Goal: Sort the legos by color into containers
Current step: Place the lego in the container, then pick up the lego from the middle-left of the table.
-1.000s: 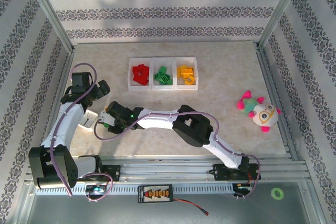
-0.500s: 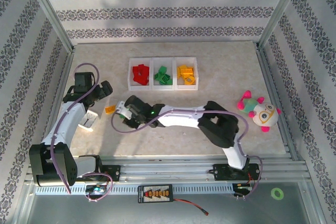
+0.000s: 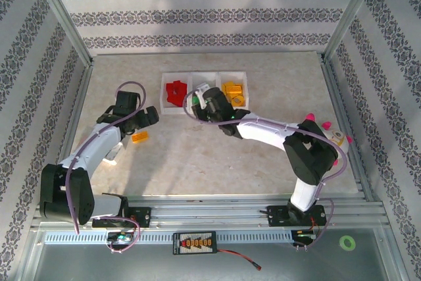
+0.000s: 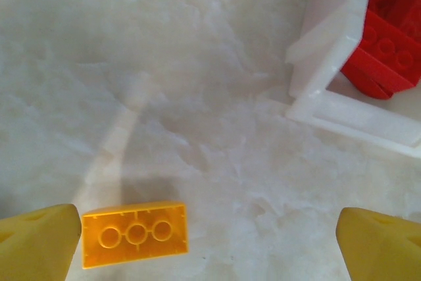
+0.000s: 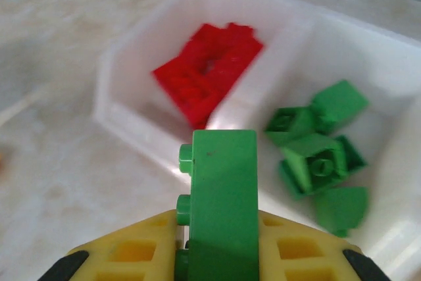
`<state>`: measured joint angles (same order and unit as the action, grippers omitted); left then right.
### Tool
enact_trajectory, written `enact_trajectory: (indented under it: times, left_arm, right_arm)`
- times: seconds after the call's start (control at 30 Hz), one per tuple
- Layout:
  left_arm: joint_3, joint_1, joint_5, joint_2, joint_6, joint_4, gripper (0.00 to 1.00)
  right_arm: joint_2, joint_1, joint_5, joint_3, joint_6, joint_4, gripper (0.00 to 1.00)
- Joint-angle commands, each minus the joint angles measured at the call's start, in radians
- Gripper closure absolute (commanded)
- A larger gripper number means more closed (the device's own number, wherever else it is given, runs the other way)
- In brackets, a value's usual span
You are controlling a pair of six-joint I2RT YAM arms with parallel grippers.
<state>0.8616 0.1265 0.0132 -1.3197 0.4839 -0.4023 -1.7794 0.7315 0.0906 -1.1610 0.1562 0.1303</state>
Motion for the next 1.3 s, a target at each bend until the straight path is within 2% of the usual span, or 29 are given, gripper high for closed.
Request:
enact_trajectory:
  times: [0.0,0.17,0.37,0.43,0.5,0.77,0.87,1.03,1.27]
  left_arm:
    - [0.01,0.029,-0.029,-0.011,0.031,0.034,0.01]
    - [0.006,0.041,-0.03,-0.02,0.036,0.029,0.01]
    - [0.007,0.041,-0.038,-0.023,0.025,0.019,0.01]
    - [0.007,0.041,-0.042,-0.025,0.026,0.017,0.01]
    - [0.01,0.041,-0.054,-0.028,0.023,0.008,0.01]
    - [0.048,0.04,-0.112,-0.065,-0.01,-0.063,0.01]
    - [0.062,0.041,-0.103,-0.092,-0.015,-0.091,0.01]
    - [0.088,0.045,-0.091,-0.146,-0.032,-0.144,0.01]
    - [0.121,0.045,-0.13,-0.227,-0.074,-0.198,0.01]
  right_arm:
    - [-0.049,-0.052,0.022,-0.089,0.096,0.017,0.81]
    - [-0.165,-0.104,-0.003,-0.205,0.143,0.015,0.82]
    - [-0.284,-0.119,0.013,-0.336,0.14,-0.013,0.78]
    - [-0.306,-0.122,0.01,-0.365,0.141,-0.024,0.73]
    - [-0.311,-0.124,0.008,-0.371,0.144,-0.023,0.65]
    - [-0.188,-0.118,-0.024,-0.275,0.124,0.004,0.24]
    - [-0.114,-0.105,-0.046,-0.204,0.104,0.013,0.14]
    - [-0.012,-0.072,-0.069,-0.083,0.097,0.019,0.05]
    - [0.044,-0.034,-0.068,0.03,0.12,0.028,0.04]
